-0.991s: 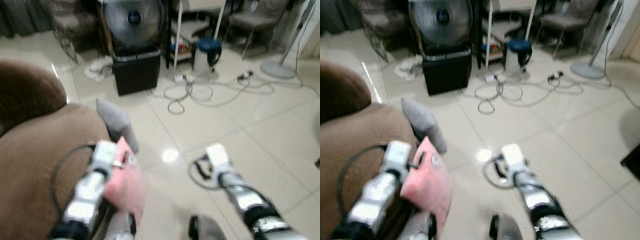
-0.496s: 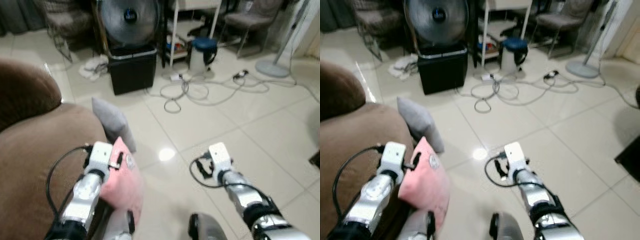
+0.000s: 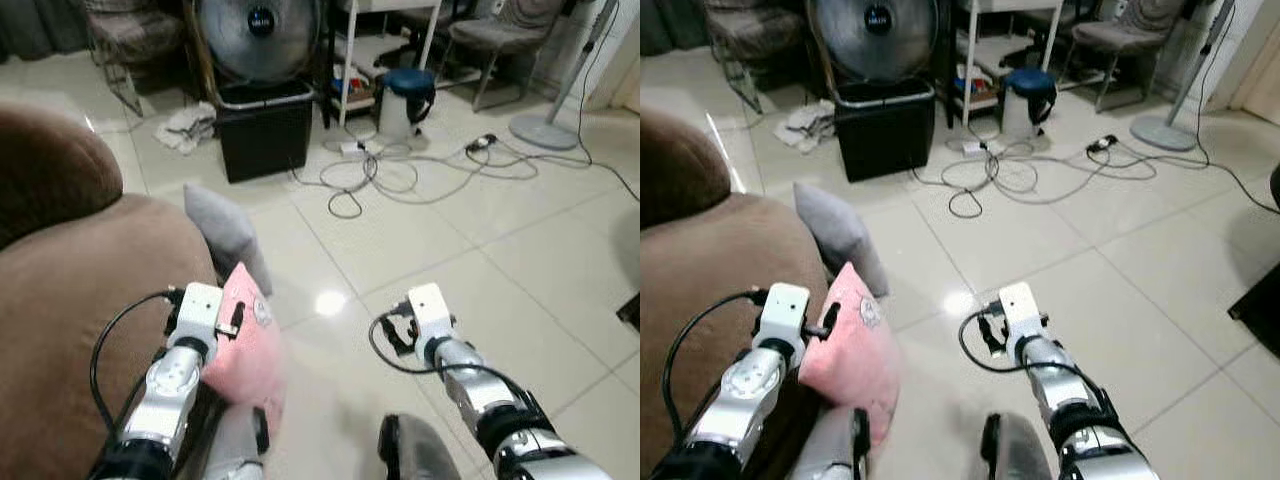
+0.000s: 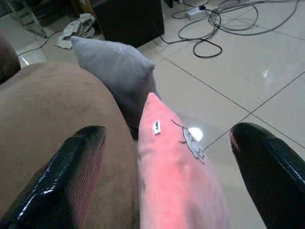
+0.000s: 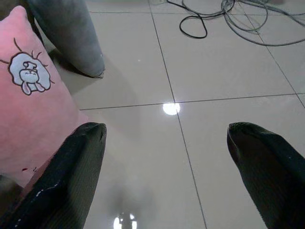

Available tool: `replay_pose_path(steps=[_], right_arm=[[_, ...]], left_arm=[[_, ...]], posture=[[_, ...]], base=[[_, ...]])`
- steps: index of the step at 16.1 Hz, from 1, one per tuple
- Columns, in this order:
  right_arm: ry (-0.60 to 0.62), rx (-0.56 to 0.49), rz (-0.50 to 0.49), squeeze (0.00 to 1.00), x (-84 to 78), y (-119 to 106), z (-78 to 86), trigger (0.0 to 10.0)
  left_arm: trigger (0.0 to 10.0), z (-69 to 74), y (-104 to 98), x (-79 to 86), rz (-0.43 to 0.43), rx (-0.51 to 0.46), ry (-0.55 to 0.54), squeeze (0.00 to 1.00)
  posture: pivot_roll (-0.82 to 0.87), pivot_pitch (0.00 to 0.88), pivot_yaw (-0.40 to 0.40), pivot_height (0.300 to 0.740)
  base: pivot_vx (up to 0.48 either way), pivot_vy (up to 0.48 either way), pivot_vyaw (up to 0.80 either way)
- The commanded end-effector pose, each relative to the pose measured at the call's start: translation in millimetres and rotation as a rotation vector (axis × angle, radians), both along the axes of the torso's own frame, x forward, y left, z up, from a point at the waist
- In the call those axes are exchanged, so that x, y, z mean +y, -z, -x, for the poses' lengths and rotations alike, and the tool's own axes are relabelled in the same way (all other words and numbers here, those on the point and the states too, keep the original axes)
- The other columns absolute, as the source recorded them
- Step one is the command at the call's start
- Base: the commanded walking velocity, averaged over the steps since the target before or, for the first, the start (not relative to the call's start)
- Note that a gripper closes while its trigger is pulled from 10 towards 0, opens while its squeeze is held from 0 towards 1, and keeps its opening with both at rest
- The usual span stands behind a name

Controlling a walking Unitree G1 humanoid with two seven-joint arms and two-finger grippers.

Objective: Move the pillow to the sofa from floor

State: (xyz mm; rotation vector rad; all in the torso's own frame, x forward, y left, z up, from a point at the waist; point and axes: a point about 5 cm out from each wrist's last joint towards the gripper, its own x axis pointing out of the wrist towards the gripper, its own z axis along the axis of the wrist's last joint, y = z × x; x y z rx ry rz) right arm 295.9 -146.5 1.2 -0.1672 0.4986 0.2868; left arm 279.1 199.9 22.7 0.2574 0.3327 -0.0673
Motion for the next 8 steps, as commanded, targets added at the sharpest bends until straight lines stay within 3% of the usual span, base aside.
replay_pose_path(steps=[1, 8], right_arm=[[0.011, -0.006, 0.007, 0.00, -2.4, -1.8, -0.9, 10.0], [0.009, -0.028, -0.005, 0.00, -1.8, -6.5, -1.3, 10.0]], left_arm=[[10.0, -0.7, 0.4, -1.1, 0.005, -0.001, 0.005, 0.00], [10.0, 0.2, 5.3, -6.8, 0.006, 0.023, 0.015, 0.00]], posture=[[0.06, 0.000, -0.035, 0.567], [0.05, 0.000, -0.034, 0.567]], base=[[0.000, 0.000, 0.00], [0.000, 0.000, 0.00]])
